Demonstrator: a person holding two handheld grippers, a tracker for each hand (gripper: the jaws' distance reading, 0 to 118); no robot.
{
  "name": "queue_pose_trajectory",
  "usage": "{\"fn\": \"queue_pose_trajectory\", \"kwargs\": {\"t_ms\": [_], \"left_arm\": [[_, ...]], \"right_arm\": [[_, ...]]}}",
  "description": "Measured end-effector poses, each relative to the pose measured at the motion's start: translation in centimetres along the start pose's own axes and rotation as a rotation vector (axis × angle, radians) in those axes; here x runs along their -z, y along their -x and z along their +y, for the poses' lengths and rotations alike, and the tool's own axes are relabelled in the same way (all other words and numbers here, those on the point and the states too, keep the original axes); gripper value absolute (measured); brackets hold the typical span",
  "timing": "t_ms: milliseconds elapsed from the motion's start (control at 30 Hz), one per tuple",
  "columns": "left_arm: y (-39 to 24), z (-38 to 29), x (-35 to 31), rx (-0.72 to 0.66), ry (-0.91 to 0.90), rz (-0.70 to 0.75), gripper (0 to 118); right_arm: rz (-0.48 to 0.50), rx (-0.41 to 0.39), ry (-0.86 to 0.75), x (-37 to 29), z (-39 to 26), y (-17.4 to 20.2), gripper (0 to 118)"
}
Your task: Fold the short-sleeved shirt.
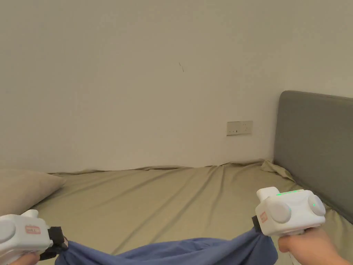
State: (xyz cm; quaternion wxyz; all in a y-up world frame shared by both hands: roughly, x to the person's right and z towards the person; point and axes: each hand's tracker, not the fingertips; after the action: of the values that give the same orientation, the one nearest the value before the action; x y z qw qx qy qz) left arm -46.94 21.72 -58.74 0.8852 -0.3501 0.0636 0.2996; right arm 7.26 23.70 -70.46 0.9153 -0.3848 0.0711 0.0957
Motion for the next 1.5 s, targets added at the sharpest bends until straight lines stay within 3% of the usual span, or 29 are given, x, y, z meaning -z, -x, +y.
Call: {"fn": "queue_pose_trajectory", "kwargs": {"t_ms": [167,267,467,633,800,1033,1133,1400,1500], "left_arm": [[4.0,-6.5,-4.4,0.01,0.019,-0.104,1],[6.7,-9.9,-8.1,-0.059,0.014,-0.154,1],[9.2,-15.3,-15.5,-0.064,0.018,-0.18,1],[10.9,-20.0,-20.5,-0.03,0.066,-0.158,1],[12.1,-25.1,-23.5,0.041,0.173,-0.123,1],[13.8,-28.6,-25.3,0.024,0.244,-0.066,1],[12.7,-30.0,-24.5,0.164,0.318,0.066,1],[14.1,-32.6,-19.4,0.249,0.427,0.238,1],[15.1,-33.2,-18.1,0.216,0.418,0.232,1]], "right_arm": [[0.038,0.007,0.058,-2.8,-9.6,-2.2,4],[0.089,0.059,0.066,-5.8,-16.0,-3.7,4],[0.14,0.12,0.089,-12.1,-23.9,-5.9,4],[0.166,0.101,0.111,-16.9,-28.6,-7.1,4],[0.13,0.03,0.144,-20.1,-32.7,-6.9,4],[0.105,-0.022,0.217,-21.3,-37.2,-6.5,4],[0.07,-0.064,0.258,-20.6,-38.4,-6.1,4],[0.034,-0.06,0.413,-16.8,-41.3,-5.8,4],[0.04,-0.058,0.429,-15.9,-41.5,-5.4,4]]}}
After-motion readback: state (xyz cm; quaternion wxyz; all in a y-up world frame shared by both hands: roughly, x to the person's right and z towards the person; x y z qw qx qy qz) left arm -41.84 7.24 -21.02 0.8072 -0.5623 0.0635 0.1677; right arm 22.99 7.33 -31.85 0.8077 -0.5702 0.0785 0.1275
